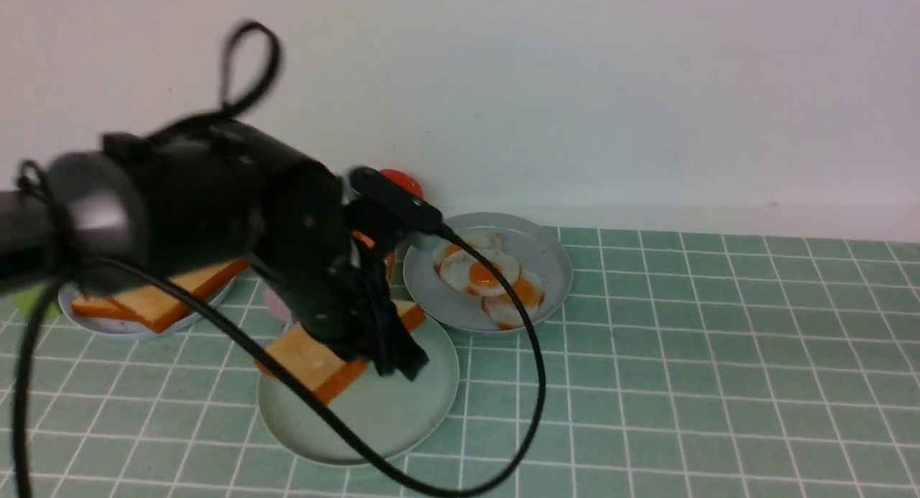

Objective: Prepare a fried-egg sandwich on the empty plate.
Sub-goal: Use the left arm to put a slice of bread into the empty plate in the middle, then use the right arm to grab a fried egg

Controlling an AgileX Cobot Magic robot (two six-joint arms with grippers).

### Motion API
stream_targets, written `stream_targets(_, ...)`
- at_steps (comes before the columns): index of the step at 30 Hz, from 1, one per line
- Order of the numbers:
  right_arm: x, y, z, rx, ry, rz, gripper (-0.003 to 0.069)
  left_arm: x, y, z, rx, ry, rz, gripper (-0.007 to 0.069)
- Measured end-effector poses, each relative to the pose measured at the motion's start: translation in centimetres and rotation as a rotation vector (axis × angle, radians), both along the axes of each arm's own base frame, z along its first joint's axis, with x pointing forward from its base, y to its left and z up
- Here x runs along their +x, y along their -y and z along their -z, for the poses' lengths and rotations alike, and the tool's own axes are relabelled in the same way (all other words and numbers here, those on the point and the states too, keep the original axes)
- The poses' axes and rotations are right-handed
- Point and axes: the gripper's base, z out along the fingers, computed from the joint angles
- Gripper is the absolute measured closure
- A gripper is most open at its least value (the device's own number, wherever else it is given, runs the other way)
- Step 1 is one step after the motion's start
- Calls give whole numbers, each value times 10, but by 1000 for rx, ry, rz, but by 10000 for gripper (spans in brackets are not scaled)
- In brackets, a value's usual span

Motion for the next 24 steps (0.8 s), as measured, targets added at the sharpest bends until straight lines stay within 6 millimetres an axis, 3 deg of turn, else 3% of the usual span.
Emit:
stream_targets(3,0,0,0,3,-4,8,629,3,8,14,13,-6,22,586)
stream_targets(7,1,1,0,-2,-6,20,589,6,11,28,32,-28,35,521)
stream_targets(8,1,2,1,-4,-6,24,549,6,11,31,35,-34,35,445)
stream_targets(9,1,2,1,-5,-6,25,544,6,11,31,35,-34,35,445)
stream_targets(10,2,2,1,-6,-7,28,503,6,12,31,33,-35,35,366)
stream_targets(11,2,2,1,-4,-9,30,477,6,12,30,28,-34,32,335)
stream_targets(14,10,-1,2,3,-33,39,394,3,15,17,0,-35,22,215)
stream_targets(16,31,-9,8,-3,-99,43,316,-7,20,-23,-68,-10,5,134)
stream_targets(18,48,-16,14,-8,-147,43,297,-23,18,-64,-139,42,-16,148)
stream_targets(19,50,-16,15,-11,-155,42,296,-25,18,-68,-150,48,-20,160)
stream_targets(20,68,-23,21,-16,-184,41,299,-43,8,-103,-228,107,-49,232)
stream_targets(21,81,-28,25,-20,-203,40,305,-56,-1,-121,-276,145,-70,297)
stream_targets(24,118,-42,34,-13,-235,35,338,-97,-33,-150,-373,221,-131,508)
